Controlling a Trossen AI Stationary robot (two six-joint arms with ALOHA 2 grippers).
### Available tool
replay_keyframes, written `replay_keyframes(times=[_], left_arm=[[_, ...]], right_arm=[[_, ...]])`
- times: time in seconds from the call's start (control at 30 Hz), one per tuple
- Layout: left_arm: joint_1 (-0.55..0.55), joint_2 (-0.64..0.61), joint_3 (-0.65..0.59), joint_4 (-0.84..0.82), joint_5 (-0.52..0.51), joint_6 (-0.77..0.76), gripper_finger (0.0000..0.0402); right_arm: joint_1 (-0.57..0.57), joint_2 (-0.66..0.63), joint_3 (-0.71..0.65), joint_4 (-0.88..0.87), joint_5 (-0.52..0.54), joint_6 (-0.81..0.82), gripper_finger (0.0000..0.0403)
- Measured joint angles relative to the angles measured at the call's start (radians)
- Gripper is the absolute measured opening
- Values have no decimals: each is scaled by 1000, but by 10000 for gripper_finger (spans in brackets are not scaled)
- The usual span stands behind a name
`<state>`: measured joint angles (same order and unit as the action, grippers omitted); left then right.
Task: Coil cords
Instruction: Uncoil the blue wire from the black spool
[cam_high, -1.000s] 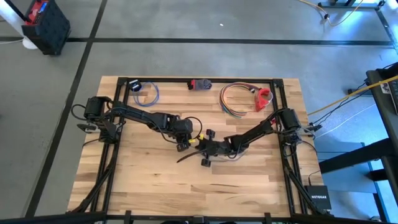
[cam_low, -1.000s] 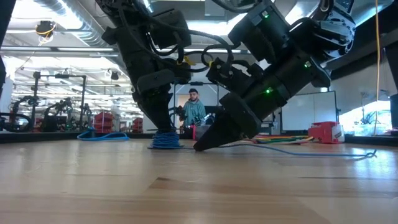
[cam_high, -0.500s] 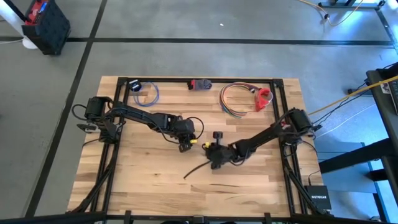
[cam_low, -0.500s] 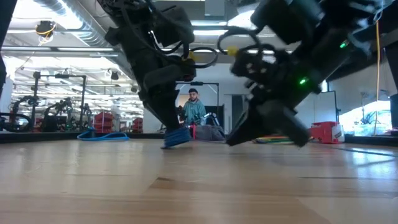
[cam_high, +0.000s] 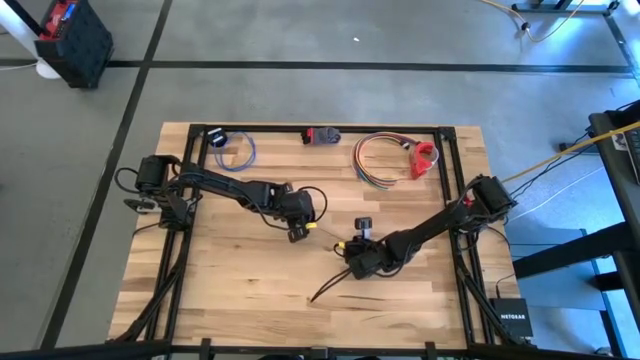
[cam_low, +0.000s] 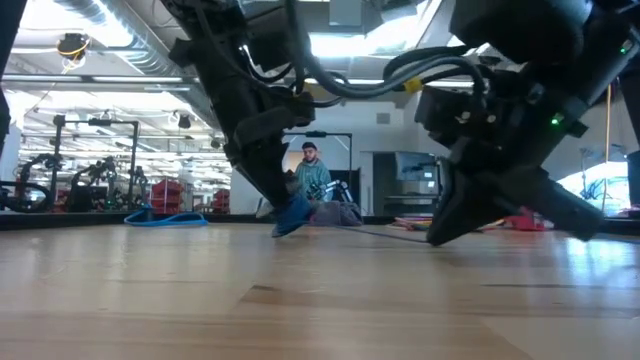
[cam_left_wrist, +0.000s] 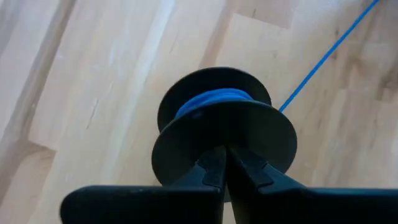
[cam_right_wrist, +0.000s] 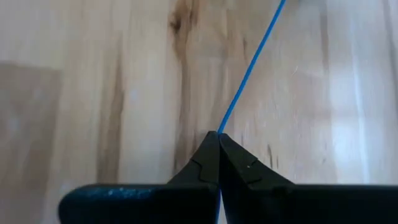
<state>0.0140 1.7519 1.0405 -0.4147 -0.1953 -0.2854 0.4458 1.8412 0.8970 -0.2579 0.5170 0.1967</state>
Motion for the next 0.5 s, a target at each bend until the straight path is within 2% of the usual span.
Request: replay_keyframes(times=[0.3,0.5], left_arm=[[-1,-41,-3,-88,-73,-44,4],[4,-47,-6,-170,-189,-83,4]], right_arm=[[21,-85,-2,-109,-123,15,1],[36,-105,-4,-162,-253,34,1]])
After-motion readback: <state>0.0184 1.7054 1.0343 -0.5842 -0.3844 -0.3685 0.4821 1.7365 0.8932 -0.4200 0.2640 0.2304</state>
